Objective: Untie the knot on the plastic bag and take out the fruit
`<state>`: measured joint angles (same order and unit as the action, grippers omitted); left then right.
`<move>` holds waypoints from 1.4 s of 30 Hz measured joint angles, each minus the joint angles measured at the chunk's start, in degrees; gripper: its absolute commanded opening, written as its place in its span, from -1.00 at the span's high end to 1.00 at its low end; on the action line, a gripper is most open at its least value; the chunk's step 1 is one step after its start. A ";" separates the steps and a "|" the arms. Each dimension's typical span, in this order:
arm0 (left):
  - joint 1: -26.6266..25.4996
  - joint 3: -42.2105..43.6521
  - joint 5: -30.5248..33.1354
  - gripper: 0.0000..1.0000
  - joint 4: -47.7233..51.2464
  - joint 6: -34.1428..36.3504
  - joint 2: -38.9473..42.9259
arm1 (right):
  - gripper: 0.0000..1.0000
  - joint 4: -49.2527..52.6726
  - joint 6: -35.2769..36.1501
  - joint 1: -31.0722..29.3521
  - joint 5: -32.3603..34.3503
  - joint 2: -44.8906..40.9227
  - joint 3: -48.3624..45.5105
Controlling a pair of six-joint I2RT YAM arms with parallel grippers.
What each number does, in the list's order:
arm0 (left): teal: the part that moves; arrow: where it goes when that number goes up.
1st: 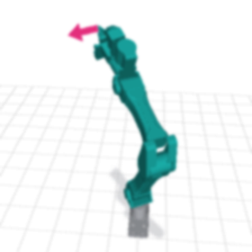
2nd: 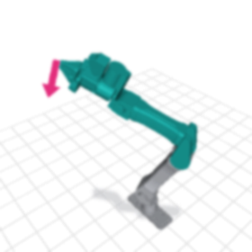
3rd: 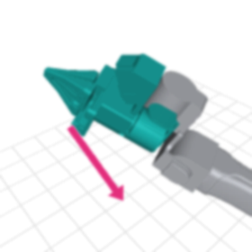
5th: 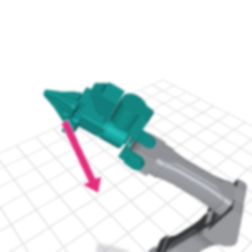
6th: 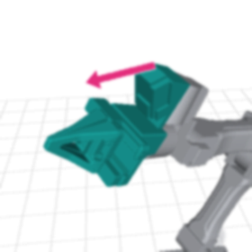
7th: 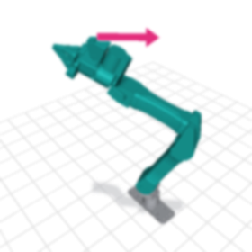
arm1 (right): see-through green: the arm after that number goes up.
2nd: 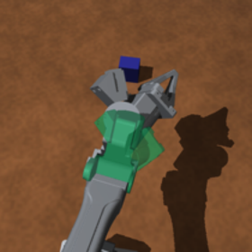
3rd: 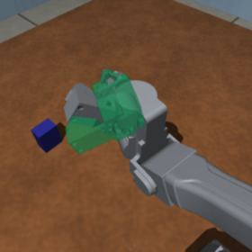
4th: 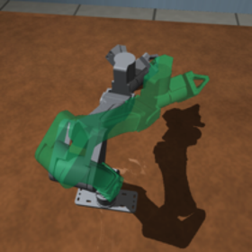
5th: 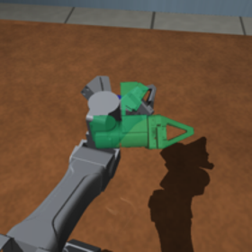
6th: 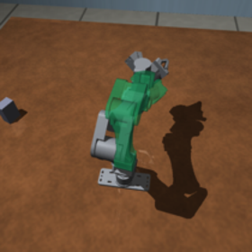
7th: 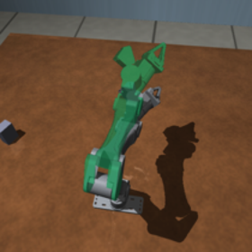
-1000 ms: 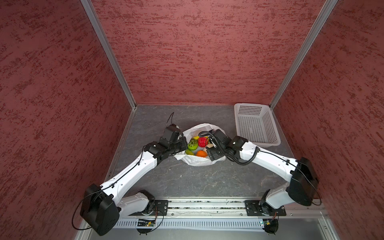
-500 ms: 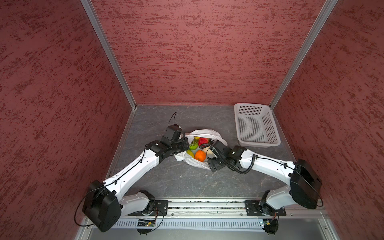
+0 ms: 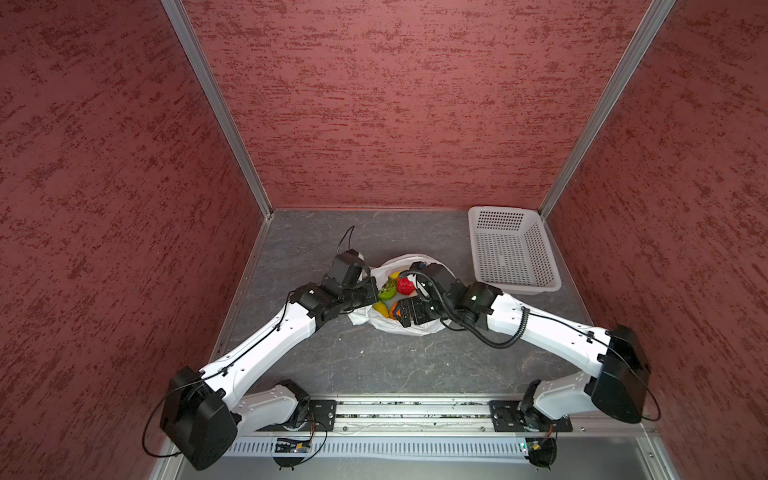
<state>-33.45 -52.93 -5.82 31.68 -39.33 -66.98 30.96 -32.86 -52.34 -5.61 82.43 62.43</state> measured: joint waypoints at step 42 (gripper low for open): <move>0.63 3.61 -1.18 1.00 -0.59 -0.02 2.93 | -0.97 4.50 -2.38 5.22 8.37 0.50 -3.23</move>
<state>-32.82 -49.32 -7.01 31.09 -39.35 -64.05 35.46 -35.24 -47.11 2.76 82.94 59.20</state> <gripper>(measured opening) 0.053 0.983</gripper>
